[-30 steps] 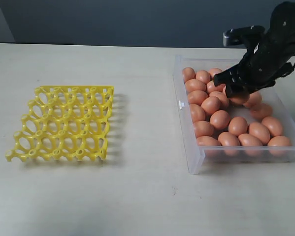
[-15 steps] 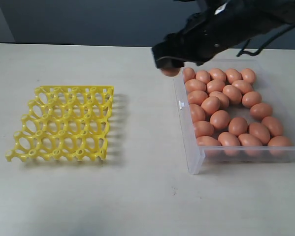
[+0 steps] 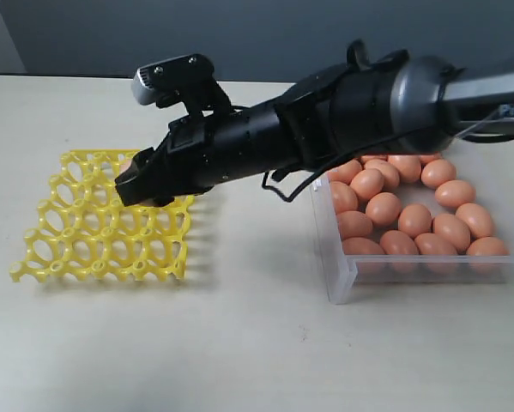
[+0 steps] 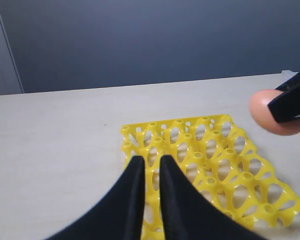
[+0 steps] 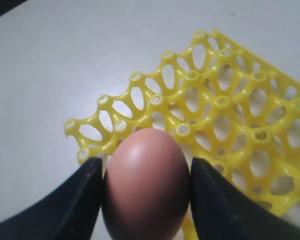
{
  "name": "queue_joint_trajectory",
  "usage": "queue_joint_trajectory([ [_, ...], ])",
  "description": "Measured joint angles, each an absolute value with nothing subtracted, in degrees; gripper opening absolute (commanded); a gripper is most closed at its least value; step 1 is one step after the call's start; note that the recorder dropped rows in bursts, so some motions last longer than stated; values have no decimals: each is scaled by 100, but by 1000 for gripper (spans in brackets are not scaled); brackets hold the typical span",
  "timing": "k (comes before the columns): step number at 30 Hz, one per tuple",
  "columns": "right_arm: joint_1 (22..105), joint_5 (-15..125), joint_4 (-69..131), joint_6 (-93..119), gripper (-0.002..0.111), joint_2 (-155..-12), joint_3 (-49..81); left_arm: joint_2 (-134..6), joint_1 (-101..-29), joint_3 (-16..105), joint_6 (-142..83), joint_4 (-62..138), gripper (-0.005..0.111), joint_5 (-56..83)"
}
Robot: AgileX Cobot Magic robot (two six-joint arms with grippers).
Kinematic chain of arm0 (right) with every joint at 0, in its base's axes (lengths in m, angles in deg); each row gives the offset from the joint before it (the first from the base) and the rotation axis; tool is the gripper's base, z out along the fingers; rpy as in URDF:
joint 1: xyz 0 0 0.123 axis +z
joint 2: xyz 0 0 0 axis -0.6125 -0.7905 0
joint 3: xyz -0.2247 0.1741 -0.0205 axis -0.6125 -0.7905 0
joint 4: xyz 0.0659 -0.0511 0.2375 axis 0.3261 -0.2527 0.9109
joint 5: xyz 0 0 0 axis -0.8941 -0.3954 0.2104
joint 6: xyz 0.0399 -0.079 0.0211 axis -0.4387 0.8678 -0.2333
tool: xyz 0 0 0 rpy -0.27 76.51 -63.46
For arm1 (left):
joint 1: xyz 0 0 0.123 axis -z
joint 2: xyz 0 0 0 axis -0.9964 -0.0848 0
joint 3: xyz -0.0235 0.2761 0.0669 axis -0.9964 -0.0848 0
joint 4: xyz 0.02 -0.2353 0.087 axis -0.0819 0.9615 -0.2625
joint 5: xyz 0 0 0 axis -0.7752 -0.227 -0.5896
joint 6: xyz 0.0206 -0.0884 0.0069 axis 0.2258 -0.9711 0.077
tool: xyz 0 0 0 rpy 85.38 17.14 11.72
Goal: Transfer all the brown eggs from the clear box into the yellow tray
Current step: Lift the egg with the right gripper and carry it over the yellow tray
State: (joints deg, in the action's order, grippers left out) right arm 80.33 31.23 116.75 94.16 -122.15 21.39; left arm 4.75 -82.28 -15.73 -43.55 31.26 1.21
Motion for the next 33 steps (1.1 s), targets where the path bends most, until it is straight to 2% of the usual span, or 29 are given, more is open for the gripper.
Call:
queue_joint_trajectory([
  [4,8033,2544,12798,11069,-1,-12595,2068,475,-8228,-1573,-4355,3126,12,121],
  [17,7782,2143,13008,11982,-1,-12875,1845,475,-8228,-1573,-4355,3126,12,121],
  [29,6683,-170,13008,12225,-1,-13050,1777,475,-8228,-1573,-4355,3126,12,121],
  [33,6635,848,13008,11146,-1,-12785,1767,475,-8228,-1573,-4355,3126,12,121],
])
